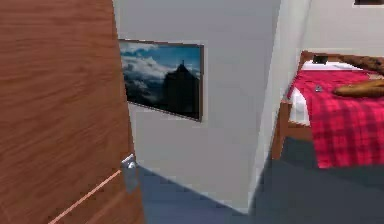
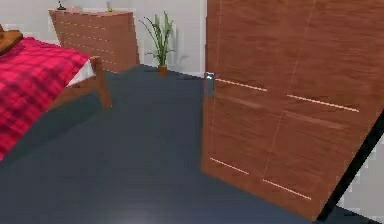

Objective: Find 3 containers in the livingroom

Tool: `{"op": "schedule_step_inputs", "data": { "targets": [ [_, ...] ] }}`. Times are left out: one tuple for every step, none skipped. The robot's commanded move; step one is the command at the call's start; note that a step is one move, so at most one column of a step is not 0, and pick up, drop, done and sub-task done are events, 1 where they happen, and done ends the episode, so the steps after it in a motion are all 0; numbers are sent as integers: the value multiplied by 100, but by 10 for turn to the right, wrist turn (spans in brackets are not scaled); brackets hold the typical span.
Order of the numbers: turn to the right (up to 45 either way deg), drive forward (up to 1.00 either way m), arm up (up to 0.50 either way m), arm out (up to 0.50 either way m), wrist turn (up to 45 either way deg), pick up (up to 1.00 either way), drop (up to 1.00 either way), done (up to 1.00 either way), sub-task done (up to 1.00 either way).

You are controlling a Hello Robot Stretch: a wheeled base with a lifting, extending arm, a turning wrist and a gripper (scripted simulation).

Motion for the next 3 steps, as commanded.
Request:
{"op": "schedule_step_inputs", "data": {
  "targets": [
    [450, 0, 0, 0, 0, 0, 0, 0, 0],
    [90, 0, 0, 0, 0, 0, 0, 0, 0],
    [0, 65, 0, 0, 0, 0, 0, 0, 0]
  ]
}}
